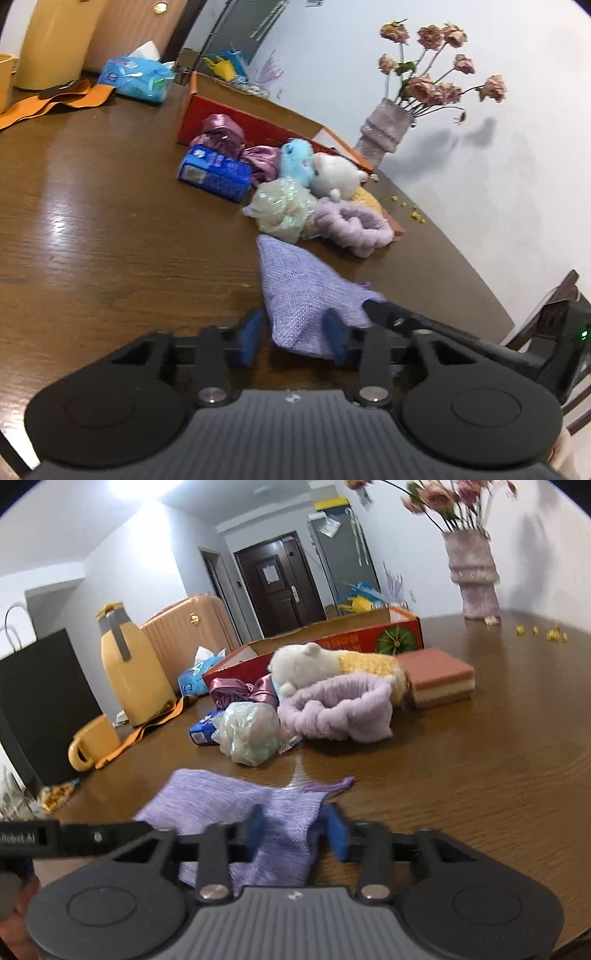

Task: Organize soft objects
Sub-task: 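Carry the lavender pouch into the cardboard box and open both tools, then grasp the blue tissue packet with both tools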

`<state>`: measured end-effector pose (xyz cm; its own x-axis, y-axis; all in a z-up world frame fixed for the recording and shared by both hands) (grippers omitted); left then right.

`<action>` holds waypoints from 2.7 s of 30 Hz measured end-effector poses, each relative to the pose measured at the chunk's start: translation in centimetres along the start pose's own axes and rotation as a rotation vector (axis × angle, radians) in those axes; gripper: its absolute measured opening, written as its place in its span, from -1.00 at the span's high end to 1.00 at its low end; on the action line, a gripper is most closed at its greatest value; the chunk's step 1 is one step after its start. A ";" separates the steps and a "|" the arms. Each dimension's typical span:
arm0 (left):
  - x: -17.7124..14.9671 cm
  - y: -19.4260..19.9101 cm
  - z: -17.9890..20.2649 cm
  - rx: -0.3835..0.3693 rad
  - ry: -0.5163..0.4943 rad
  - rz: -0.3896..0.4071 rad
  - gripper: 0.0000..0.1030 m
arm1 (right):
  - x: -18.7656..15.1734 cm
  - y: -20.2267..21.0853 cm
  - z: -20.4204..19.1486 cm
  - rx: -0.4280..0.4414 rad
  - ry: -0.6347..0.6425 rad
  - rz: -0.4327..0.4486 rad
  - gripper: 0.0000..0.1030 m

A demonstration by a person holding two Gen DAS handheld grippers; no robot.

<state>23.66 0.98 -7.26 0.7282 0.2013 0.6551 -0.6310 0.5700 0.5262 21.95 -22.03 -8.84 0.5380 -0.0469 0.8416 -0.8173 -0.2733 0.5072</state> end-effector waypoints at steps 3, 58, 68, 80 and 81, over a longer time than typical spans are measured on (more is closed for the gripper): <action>-0.2 0.0 0.7 0.007 -0.039 0.021 0.83 | -0.2 -0.1 -0.5 -0.032 0.066 -0.004 0.68; 31.4 -4.7 4.8 0.515 -0.287 0.353 -0.82 | 33.9 -9.7 9.3 -0.125 0.238 0.081 -0.57; 18.6 2.5 5.5 0.503 -0.296 0.437 -0.95 | 25.9 1.1 8.8 -0.096 0.192 0.221 -0.66; 5.6 5.1 4.6 0.443 -0.229 0.354 -0.95 | 9.7 7.5 3.7 -0.041 0.171 0.267 -0.72; 5.3 5.0 4.5 0.443 -0.231 0.342 -0.95 | 9.0 7.6 3.4 -0.029 0.164 0.262 -0.72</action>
<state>23.18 1.34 1.28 0.4185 0.1081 0.9018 -0.9067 0.1075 0.4079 21.24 -27.79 1.96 0.2693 0.0440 0.9620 -0.9307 -0.2448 0.2718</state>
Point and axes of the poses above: each gripper's, at about its wrist camera, not at the fingertips, and y roughly against the way its jaws point, z to its right, x to its top, the point moved 5 cm from there along -y, roughly the way its jaws point, and after that the axes turned 6 degrees about y, right-handed, at the moved point
